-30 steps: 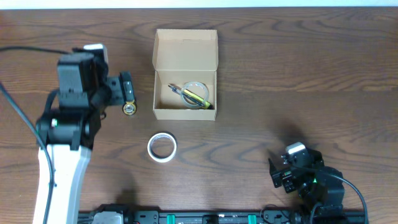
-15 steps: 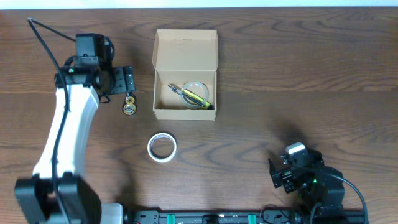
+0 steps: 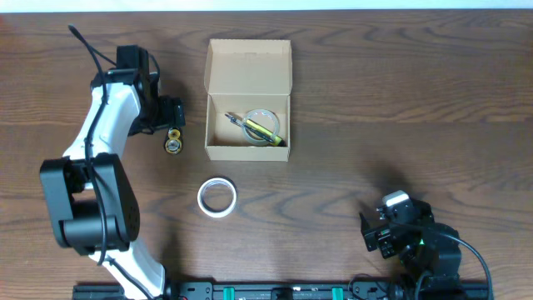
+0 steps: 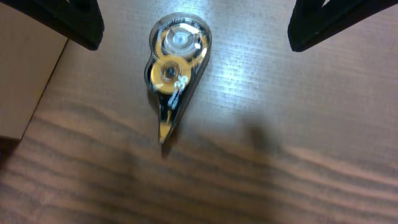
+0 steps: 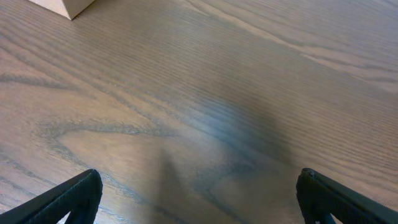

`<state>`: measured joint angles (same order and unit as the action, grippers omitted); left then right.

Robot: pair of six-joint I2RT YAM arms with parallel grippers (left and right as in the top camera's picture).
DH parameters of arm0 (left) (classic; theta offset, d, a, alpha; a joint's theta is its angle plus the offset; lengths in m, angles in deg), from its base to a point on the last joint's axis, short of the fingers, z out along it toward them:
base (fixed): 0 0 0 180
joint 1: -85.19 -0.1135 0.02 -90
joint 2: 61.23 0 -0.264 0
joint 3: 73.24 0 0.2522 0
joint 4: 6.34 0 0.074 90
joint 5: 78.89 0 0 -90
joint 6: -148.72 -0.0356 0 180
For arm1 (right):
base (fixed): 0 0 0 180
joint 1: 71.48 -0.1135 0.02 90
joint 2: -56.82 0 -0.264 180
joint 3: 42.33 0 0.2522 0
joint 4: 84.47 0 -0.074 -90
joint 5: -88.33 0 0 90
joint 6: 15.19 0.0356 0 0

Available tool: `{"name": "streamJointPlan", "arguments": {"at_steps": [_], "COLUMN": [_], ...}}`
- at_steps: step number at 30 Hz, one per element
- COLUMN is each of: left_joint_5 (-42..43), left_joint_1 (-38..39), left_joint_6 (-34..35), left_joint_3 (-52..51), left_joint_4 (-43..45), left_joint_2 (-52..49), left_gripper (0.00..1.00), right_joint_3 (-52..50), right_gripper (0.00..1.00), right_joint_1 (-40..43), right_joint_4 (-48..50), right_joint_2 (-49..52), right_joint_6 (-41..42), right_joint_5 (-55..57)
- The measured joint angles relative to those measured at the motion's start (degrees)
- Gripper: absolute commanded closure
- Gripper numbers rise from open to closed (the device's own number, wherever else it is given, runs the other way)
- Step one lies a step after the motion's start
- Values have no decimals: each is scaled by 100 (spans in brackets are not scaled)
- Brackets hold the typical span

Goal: Pack container
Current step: 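Move the left gripper to the tape dispenser and grasp it, then carry the tape dispenser over the box and lower it inside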

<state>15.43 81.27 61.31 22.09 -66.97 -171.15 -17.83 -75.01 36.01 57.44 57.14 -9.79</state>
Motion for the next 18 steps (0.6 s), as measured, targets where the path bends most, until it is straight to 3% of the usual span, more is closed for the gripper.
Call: {"name": "streamJointPlan", "arguments": {"at_steps": [10,12,14,18], "left_joint_5": [2,2,4,31], "left_joint_1": [216,216,216,216], "left_joint_6": [-286,-289,-304,-330], "left_joint_3": [586,588,588,592], "left_joint_4": [-391,-444,-538,-686], "left_joint_2": [-817,-883,-914,-949], "left_gripper": [5,1,12,11], "right_joint_3": [0,0,0,0], "right_gripper": [1,1,1,1], "right_joint_1": [0,0,0,0], "right_joint_4": [0,0,0,0], "right_joint_2": [0,0,0,0], "right_joint_6": [0,0,0,0], "right_joint_5": [0,0,0,-2]}}
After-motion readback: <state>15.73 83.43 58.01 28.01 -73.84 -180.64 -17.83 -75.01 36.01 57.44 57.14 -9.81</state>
